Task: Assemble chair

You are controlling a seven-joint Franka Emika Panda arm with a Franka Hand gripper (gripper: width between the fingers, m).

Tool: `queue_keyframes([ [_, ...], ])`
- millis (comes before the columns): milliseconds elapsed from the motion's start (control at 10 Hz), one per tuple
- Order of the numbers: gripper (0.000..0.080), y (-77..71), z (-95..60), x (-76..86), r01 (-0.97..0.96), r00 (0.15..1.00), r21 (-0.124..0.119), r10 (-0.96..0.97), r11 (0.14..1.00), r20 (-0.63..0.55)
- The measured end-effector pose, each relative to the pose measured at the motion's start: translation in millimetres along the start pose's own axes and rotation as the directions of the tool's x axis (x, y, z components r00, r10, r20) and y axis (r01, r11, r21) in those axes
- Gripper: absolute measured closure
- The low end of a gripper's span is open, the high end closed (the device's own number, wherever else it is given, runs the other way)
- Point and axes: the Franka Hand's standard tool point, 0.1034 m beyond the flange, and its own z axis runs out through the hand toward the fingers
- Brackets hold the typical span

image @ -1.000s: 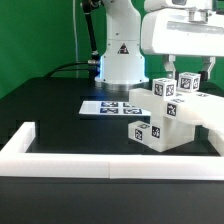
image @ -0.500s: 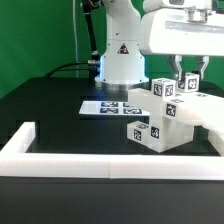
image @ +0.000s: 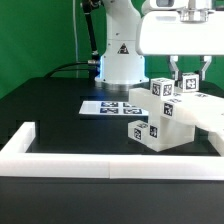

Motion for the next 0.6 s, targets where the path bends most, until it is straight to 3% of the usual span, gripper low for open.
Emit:
queue_keyframes([
  [600,0.0508,-0.3,-0.1,0.0,-0.341,0.94,0.008,0.341,0.94,0.002],
])
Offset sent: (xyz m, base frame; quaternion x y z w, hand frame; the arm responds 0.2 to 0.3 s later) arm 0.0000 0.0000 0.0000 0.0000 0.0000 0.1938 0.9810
